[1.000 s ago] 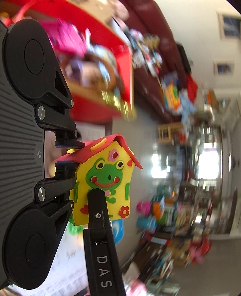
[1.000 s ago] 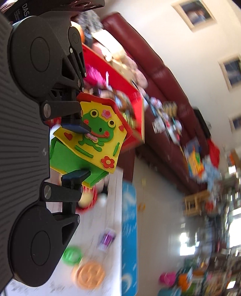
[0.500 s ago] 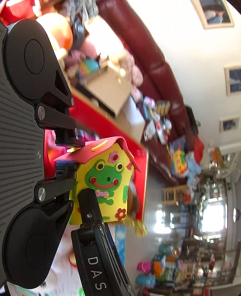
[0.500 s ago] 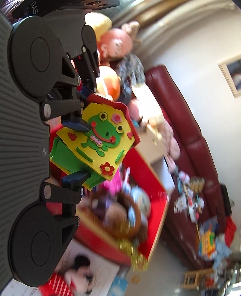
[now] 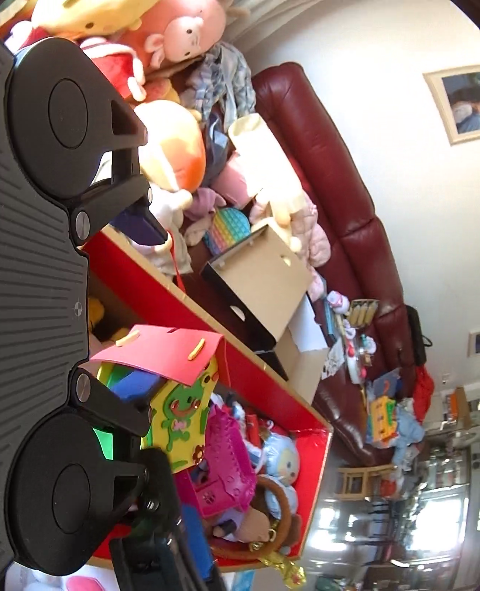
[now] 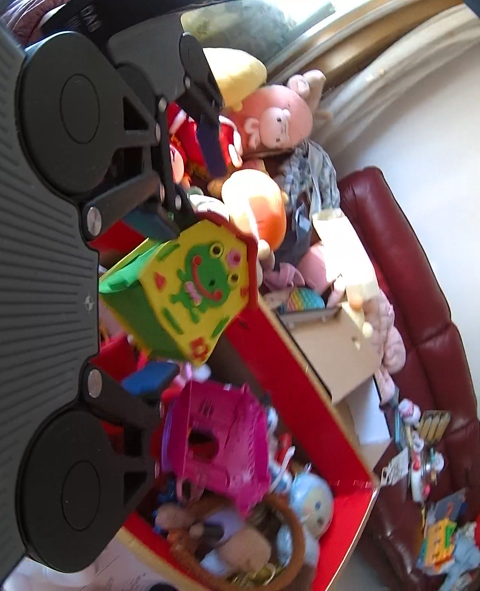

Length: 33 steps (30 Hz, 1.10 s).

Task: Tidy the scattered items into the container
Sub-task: 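Lift the frog foam toy with both grippers and carry it over the red box, then open both grippers to drop the frog foam toy into the red box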

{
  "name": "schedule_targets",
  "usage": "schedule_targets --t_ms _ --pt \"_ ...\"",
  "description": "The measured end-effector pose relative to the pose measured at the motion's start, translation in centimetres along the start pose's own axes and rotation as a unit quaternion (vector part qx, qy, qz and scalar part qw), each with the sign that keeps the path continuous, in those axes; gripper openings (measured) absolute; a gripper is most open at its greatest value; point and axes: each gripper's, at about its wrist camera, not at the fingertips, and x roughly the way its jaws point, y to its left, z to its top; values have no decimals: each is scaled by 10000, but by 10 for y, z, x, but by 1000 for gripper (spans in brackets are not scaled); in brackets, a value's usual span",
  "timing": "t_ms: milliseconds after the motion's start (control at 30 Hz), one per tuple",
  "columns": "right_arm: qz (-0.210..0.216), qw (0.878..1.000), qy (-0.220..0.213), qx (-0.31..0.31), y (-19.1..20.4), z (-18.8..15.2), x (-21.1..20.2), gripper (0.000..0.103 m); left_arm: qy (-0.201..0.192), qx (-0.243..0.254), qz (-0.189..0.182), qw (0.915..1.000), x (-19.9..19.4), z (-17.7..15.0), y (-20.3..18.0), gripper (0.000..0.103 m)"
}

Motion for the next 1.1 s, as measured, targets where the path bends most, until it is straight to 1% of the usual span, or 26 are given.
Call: schedule_targets --t_ms 33,100,233,367,500,633,700,767,833,867,900,933,967,1033,1067,1100 --pt "-71 10000 17 59 -6 -3 -3 79 -38 -21 14 10000 0 2 -2 89" --pt "-150 9998 10 160 -15 -7 -7 79 -114 -49 86 9999 0 5 -3 91" --pt "-179 9995 44 273 -23 -13 -9 80 -255 -132 224 9993 4 17 2 92" --pt "-137 9996 76 256 -21 -14 -8 80 -269 -291 350 9986 -2 18 15 93" --pt "-73 9996 141 219 -17 -15 -3 81 -236 -479 205 9984 -10 15 26 98" --pt "-5 9996 241 122 -10 -19 3 81 -322 -321 47 9990 -16 18 14 99" --pt "-34 9997 230 86 -9 -21 0 81 -409 -257 -12 9988 -15 23 6 99" --pt "-91 9997 174 126 -12 -21 -5 82 -483 -93 -36 9988 -9 31 -4 99" --pt "-181 9995 75 241 -19 -20 -13 82 -267 6 23 9996 -2 38 -15 98" --pt "-243 9993 18 295 -23 -20 -18 83 -296 9 -286 9992 -8 40 -19 99" --pt "-304 9989 -41 341 -28 -21 -23 83 -438 53 -691 9966 -15 41 -22 100" --pt "-373 9985 -96 399 -34 -22 -28 83 -556 139 -884 9944 -21 41 -27 103" --pt "-438 9978 -140 474 -39 -23 -32 84 -643 274 -837 9940 -24 41 -35 103" --pt "-522 9963 -210 646 -50 -25 -39 84 -731 547 -525 9944 -23 41 -50 103" --pt "-547 9957 -233 712 -54 -27 -41 84 -682 584 -479 9948 -21 42 -55 103" --pt "-570 9952 -253 754 -57 -29 -43 84 -616 554 -552 9950 -20 42 -57 103"
